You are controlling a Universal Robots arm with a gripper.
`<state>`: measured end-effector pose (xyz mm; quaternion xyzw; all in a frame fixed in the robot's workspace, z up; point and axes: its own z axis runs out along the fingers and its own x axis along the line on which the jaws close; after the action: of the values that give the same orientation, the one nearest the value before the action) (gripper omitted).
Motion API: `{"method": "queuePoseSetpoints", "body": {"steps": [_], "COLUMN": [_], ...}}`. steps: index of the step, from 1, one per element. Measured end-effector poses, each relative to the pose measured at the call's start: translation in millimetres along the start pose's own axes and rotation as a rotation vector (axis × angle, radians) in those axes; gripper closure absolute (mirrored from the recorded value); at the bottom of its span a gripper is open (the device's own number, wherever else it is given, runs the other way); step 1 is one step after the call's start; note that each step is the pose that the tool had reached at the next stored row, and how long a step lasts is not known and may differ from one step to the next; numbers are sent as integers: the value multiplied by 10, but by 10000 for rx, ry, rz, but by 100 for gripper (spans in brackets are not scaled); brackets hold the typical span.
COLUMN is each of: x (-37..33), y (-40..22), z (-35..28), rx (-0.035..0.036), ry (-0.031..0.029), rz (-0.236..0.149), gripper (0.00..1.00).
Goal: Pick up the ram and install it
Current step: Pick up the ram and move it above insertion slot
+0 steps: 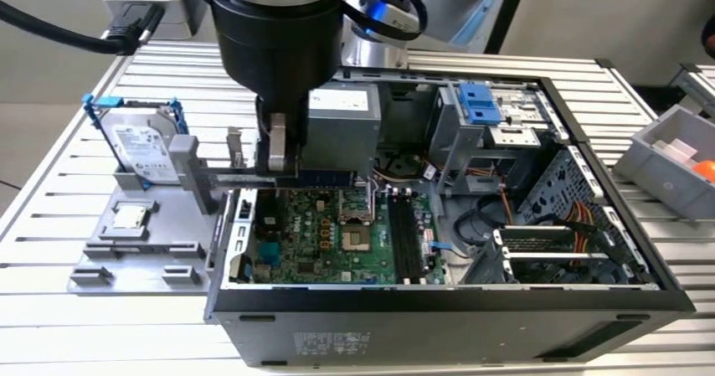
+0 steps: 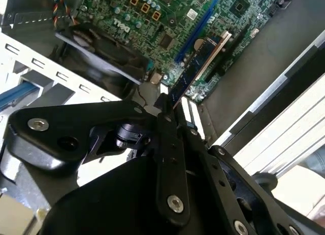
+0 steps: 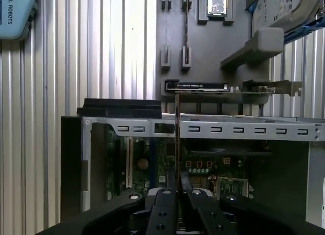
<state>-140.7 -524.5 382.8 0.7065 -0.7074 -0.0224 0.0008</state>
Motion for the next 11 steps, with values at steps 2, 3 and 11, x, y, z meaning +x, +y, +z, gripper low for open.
{"method": "queuePoseSetpoints", "body": {"steps": [2, 3, 11], "x": [-2, -2, -9], "y": [-35, -53, -216], "z": [-2, -2, -8], "rx": [0, 0, -1], "ry": [1, 0, 3], "rz": [0, 0, 0], "gripper": [100, 100, 100]}}
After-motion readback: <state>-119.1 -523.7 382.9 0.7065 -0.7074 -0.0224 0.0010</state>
